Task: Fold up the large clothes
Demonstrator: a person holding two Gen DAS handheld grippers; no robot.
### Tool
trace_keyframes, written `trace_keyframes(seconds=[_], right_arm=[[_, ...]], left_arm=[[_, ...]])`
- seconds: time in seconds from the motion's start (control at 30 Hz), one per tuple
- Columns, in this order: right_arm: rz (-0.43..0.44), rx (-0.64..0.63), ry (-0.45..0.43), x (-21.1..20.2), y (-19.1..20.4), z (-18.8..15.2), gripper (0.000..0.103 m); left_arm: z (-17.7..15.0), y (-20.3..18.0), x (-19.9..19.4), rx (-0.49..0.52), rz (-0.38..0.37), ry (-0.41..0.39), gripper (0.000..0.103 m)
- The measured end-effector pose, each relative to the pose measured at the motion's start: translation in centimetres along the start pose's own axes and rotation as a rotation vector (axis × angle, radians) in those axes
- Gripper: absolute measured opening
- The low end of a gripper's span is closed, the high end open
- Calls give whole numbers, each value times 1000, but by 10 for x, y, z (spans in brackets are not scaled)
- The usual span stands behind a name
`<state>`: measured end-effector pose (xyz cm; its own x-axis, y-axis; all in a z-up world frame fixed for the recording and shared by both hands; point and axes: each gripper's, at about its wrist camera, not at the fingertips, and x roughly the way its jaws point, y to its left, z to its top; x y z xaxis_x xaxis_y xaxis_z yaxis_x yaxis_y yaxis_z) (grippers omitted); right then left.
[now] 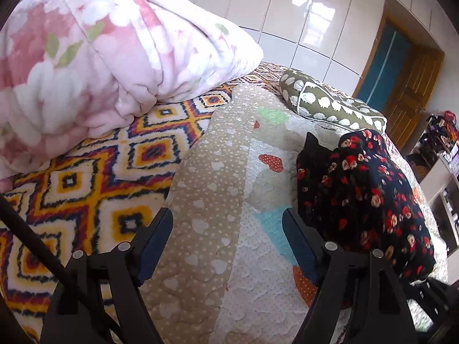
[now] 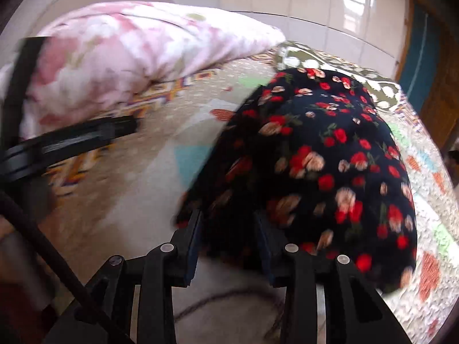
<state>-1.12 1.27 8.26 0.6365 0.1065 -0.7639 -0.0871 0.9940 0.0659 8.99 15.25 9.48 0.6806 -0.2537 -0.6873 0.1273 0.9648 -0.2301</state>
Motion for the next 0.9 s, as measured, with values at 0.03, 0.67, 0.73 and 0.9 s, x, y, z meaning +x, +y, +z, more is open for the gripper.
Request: trace_keyframes(seconds=[0.03,0.67,0.73,0.9], right_arm=[[29,17,7,-7,-2,-4,54],[-168,302,-117,-137,-114,-112,58],[-168,320,-128,-144,-123,-118,58],[-198,306,-163,-161,-130,-128,64]], left_arm=[[0,-2,-1,3,2,-1,78],[-73,-95,-190,161,167,-542,103],[-84,-107,-206,184,164,-554,103],[-104,-134,-242,181,79,-564,103]])
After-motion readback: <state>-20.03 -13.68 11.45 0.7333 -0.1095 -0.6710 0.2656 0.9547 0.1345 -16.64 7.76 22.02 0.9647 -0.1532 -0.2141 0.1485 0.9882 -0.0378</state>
